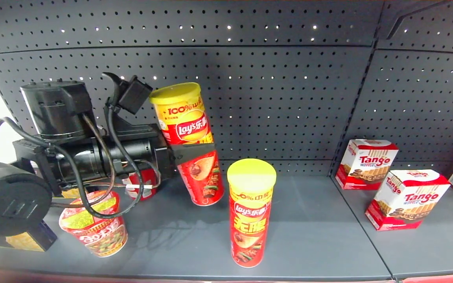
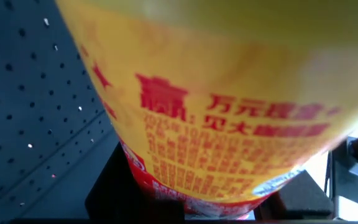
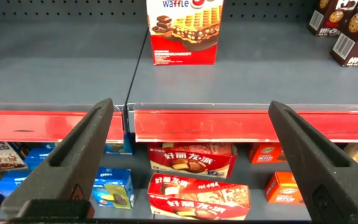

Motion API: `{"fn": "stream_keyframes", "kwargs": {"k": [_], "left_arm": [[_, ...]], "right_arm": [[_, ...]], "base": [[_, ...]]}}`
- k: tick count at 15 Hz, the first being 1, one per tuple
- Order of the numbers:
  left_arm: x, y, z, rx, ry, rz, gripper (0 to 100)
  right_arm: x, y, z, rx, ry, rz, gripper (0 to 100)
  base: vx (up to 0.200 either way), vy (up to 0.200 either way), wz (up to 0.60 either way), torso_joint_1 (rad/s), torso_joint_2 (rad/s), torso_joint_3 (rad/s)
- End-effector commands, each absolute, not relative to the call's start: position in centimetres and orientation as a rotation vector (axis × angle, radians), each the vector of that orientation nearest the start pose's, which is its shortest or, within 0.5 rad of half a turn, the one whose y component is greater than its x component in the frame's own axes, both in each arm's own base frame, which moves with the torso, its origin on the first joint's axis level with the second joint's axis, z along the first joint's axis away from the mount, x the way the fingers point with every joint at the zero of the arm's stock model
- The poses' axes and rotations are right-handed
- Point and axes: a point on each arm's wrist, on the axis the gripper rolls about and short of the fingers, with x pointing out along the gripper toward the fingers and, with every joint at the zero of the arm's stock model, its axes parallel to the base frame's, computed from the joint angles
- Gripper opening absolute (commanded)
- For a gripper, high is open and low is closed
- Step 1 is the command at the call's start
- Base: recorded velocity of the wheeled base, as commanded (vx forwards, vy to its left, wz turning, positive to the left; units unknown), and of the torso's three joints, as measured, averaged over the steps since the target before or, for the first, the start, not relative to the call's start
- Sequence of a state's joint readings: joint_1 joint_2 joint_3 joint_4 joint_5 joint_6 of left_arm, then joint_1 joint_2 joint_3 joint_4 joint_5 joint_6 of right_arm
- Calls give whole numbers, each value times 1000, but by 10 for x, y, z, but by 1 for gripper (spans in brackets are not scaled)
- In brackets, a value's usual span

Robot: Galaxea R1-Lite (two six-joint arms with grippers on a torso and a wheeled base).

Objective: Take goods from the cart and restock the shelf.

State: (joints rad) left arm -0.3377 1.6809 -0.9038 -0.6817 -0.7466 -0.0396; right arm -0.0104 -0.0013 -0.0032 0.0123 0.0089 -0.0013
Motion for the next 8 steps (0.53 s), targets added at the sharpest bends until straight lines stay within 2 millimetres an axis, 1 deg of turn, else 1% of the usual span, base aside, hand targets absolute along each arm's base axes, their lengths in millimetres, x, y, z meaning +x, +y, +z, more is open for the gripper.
{"fn": "stream_keyframes", "kwargs": {"k": [1, 5, 8], "left_arm": [[306, -123, 209, -63, 148, -1087, 0], [330, -134, 202, -68, 182, -1085, 0], [347, -142, 194, -66, 200, -1052, 0]], "right_arm": [[-23, 0, 75, -1, 9, -2, 100], [-23, 0, 75, -1, 9, -2, 100], [-23, 0, 75, -1, 9, -2, 100]], "base": [[0, 0, 0, 0, 0, 0], [0, 0, 0, 0, 0, 0], [0, 0, 0, 0, 0, 0]]}}
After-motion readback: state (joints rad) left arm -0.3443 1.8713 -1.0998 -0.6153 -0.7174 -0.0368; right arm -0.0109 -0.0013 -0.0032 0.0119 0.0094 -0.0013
